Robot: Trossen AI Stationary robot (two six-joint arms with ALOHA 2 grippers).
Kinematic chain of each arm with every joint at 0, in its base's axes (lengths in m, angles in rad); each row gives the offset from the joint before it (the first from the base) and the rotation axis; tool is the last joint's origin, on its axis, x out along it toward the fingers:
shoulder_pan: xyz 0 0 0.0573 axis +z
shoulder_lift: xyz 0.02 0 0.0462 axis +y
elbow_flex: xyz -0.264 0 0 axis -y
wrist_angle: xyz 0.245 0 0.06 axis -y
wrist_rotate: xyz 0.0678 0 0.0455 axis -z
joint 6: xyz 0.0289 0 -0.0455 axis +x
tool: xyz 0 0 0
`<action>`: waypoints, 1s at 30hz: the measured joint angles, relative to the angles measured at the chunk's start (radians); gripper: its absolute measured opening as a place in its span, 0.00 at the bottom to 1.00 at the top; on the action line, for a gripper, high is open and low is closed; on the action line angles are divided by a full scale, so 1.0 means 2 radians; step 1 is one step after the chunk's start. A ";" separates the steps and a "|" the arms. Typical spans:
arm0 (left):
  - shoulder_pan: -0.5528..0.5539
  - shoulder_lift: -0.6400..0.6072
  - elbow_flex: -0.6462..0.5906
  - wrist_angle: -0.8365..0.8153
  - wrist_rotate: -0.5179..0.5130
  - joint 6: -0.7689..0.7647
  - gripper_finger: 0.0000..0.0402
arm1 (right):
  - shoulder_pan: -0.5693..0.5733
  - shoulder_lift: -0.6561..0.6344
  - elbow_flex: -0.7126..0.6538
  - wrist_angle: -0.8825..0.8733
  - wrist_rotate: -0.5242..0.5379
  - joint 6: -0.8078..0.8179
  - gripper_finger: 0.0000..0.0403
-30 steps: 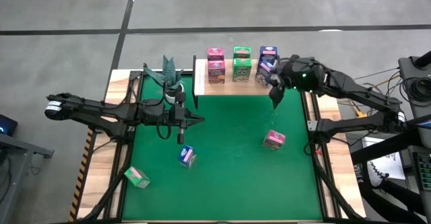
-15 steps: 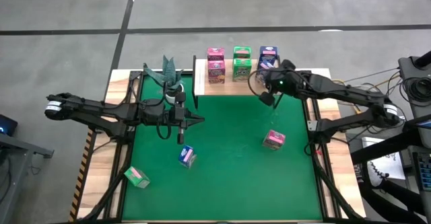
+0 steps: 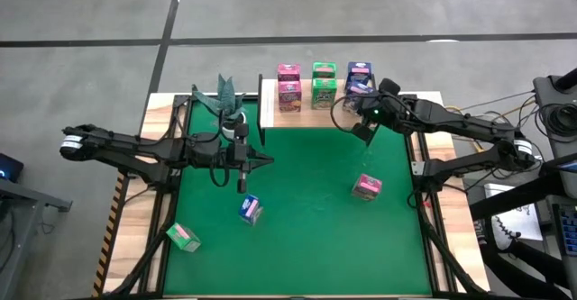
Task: Stack cereal on shelf
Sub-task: Put the top blue cereal box aligned with the other blue cereal box on the shelf
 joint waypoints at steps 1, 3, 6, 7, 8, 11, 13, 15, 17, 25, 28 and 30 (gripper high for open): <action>0.000 0.000 0.000 0.000 0.000 0.000 0.00 | 0.000 0.000 0.000 -0.006 0.000 0.001 0.07; 0.000 0.000 0.000 0.000 0.000 0.000 0.00 | -0.001 0.000 0.000 -0.007 0.000 0.002 0.07; 0.000 0.000 0.000 0.000 0.000 0.000 0.00 | -0.003 0.000 0.000 -0.005 0.001 -0.001 0.07; 0.000 0.000 0.000 0.000 0.000 0.000 0.00 | -0.005 0.000 0.000 -0.004 0.002 -0.004 0.07; 0.000 0.000 0.000 0.000 0.000 0.000 0.00 | -0.008 0.001 0.000 -0.004 0.004 -0.007 0.07; 0.000 0.000 0.000 0.000 0.000 0.000 0.00 | -0.016 0.001 -0.002 -0.005 0.010 -0.015 0.07; 0.000 0.000 0.000 0.000 0.000 0.000 0.00 | -0.019 0.001 -0.004 -0.005 0.011 -0.020 0.07; 0.000 0.000 0.000 0.000 0.000 0.000 0.00 | -0.021 0.001 -0.005 -0.005 0.011 -0.021 0.07; 0.000 0.000 0.000 0.000 0.000 0.000 0.00 | -0.022 0.001 -0.007 -0.005 0.010 -0.020 0.07; 0.000 0.000 0.000 -0.002 0.001 0.000 0.00 | -0.022 0.002 -0.008 -0.003 -0.030 0.007 0.07; 0.000 0.000 0.000 -0.002 0.001 0.000 0.00 | -0.022 0.007 -0.009 -0.002 -0.039 0.016 0.07; 0.000 0.000 0.000 -0.002 0.001 0.000 0.00 | -0.022 0.013 -0.012 0.001 -0.039 0.015 0.07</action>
